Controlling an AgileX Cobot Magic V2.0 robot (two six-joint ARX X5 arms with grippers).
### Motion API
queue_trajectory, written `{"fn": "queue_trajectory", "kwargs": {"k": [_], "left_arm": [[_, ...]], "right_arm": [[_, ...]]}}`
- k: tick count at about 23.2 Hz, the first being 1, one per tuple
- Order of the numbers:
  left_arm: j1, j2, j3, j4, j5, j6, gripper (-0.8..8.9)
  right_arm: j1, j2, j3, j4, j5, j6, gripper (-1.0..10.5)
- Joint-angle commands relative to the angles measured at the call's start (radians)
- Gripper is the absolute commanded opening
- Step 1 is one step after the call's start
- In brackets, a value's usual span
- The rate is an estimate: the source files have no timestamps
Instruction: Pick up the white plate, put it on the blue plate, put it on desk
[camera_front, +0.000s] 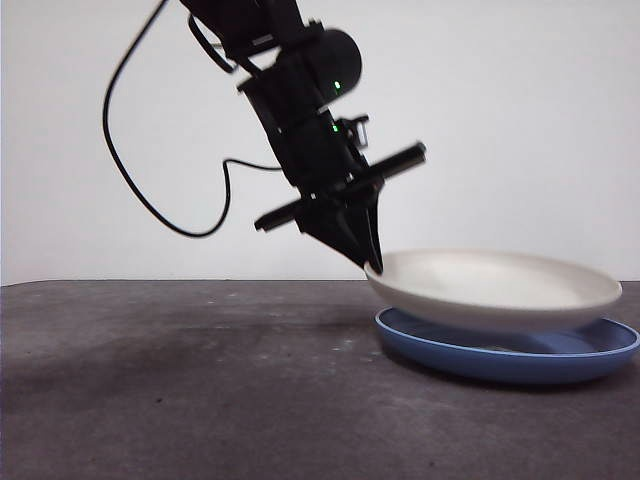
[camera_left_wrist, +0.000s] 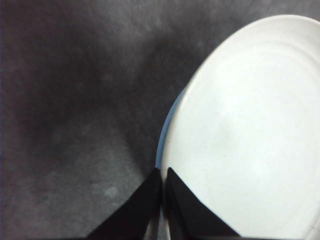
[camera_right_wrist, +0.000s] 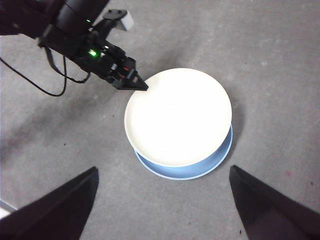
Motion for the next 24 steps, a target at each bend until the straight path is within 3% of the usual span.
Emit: {"fn": "queue_trajectory", "kwargs": {"k": [1, 9, 13, 14, 18, 24], "left_arm": [[-0.018, 0.044, 0.037, 0.010, -0.005, -0.002, 0.10], [-0.037, 0.082, 0.037, 0.013, -0.009, 0.022, 0.15], [-0.040, 0.082, 0.037, 0.007, -0.008, 0.025, 2.95], [-0.041, 0.082, 0.039, 0.006, -0.008, 0.025, 3.21], [-0.041, 0.080, 0.098, -0.069, -0.008, 0.037, 3.20], [-0.028, 0.012, 0.247, -0.219, -0.009, 0.122, 3.20]], "right_arm": [[0.005, 0.003, 0.022, -0.002, 0.005, 0.010, 4.2], [0.005, 0.003, 0.022, -0.002, 0.004, 0.010, 4.2], [0.005, 0.003, 0.022, -0.002, 0.004, 0.010, 4.2], [0.005, 0.003, 0.022, -0.002, 0.004, 0.010, 4.2], [0.005, 0.003, 0.022, -0.002, 0.005, 0.010, 4.2], [0.005, 0.004, 0.022, -0.003, 0.036, 0.010, 4.2]]}}
